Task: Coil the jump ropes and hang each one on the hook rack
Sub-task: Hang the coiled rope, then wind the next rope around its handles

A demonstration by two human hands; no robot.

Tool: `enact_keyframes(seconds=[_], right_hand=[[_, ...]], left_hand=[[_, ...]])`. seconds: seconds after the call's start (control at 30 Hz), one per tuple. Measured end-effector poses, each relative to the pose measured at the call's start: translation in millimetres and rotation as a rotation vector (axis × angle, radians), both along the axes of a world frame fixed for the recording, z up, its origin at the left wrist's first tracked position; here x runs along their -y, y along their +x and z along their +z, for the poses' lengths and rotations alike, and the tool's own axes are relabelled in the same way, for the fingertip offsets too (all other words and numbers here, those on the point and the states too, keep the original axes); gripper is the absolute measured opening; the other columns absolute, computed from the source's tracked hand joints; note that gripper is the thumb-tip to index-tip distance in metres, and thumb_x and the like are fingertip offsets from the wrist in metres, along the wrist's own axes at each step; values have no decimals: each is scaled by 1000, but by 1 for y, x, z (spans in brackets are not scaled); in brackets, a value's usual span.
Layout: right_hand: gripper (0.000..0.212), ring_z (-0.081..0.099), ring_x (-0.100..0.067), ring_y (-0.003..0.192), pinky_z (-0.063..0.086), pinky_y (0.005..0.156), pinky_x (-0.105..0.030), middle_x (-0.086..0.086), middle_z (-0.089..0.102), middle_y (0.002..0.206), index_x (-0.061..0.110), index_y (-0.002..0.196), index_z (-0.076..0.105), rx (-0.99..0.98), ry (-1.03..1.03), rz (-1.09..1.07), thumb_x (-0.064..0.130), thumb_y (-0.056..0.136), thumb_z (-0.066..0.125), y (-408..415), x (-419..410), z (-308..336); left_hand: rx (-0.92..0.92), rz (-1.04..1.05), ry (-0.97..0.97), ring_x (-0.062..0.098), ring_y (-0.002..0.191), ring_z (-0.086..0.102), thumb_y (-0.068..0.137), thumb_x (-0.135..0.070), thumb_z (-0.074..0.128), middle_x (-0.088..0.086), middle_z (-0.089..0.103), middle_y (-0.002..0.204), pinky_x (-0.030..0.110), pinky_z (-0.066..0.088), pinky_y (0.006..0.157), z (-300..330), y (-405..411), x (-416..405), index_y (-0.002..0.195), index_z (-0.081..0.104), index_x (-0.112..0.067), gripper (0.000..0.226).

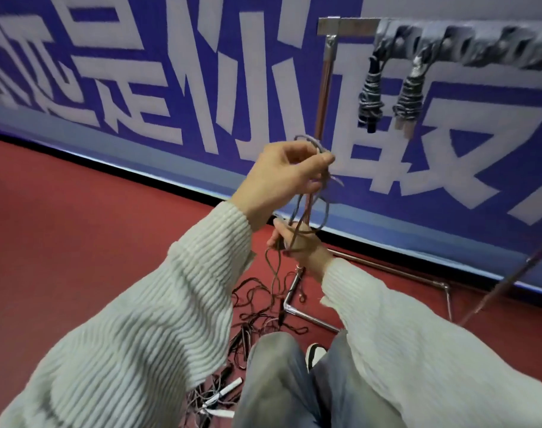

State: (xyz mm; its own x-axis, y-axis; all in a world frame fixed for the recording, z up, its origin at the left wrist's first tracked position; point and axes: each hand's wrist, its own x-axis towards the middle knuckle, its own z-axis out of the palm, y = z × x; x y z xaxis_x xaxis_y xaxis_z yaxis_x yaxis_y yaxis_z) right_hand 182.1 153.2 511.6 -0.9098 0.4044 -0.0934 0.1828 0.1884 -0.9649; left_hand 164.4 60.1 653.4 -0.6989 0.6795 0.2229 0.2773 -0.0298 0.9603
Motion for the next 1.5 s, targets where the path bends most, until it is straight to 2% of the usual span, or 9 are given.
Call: enact_keyframes(seconds=[0.2,0.37,0.47,0.6,0.73,0.83,1.17,1.33,1.5], right_hand=[[41,50,-21,45,56,57,-34,0,36,44,15,69,46,-145,-415,-176,29,108,48,12,-22,50],[40,46,-17,50,53,57,-32,2,36,49,18,72,47,-231,-597,-72,36,108,46,27,-23,108],[39,46,-17,52,53,57,-31,2,37,50,19,73,49,-278,-538,-64,35,108,48,33,-24,130],[43,50,-14,54,48,64,-32,2,47,55,19,78,54,-226,-379,-267,51,105,45,39,-46,132],[89,66,-31,107,56,86,-51,-16,67,119,4,124,58,207,-404,-303,83,88,41,54,-80,71],[93,73,-36,89,61,70,-46,-27,66,119,-5,130,52,300,-624,-287,78,86,54,65,-98,24],[95,72,-33,99,51,102,-44,-25,73,112,0,101,74,292,-788,-281,80,93,25,112,-78,-34],[81,52,-21,46,46,62,-32,-8,50,53,9,77,65,182,-649,-281,83,85,31,146,-59,-39],[73,21,-8,40,29,48,-26,6,26,55,13,81,58,34,-643,-436,80,91,33,167,-90,-15]], left_hand=[[172,582,113,17,85,64,94,-12,45,0,66,92,35,53,83,-100,-40,32,105,65,-15,23],[171,-92,-505,10,133,36,86,-7,67,-9,35,142,28,40,108,-208,-5,17,157,28,-23,83],[233,-110,-493,18,111,60,91,-40,67,-1,66,118,39,50,104,-234,25,-11,123,61,-16,41],[593,22,-228,20,46,49,109,-40,41,-2,45,46,27,45,50,-213,38,-29,73,46,-14,44],[869,5,163,9,41,22,109,-33,40,-8,22,52,25,40,51,-144,23,-34,74,43,-21,38],[982,-148,360,8,44,28,108,-21,40,-7,26,58,24,43,58,-98,10,-41,84,50,-16,26],[1012,-260,427,17,60,59,109,-12,41,4,48,72,41,55,92,-28,0,-101,90,51,-10,21],[858,-178,396,20,74,70,109,-14,42,4,62,74,38,59,87,-20,-8,-102,101,50,-10,13],[238,12,-160,22,78,66,109,-34,39,6,71,85,33,49,73,-54,-3,-92,91,63,-13,37]])
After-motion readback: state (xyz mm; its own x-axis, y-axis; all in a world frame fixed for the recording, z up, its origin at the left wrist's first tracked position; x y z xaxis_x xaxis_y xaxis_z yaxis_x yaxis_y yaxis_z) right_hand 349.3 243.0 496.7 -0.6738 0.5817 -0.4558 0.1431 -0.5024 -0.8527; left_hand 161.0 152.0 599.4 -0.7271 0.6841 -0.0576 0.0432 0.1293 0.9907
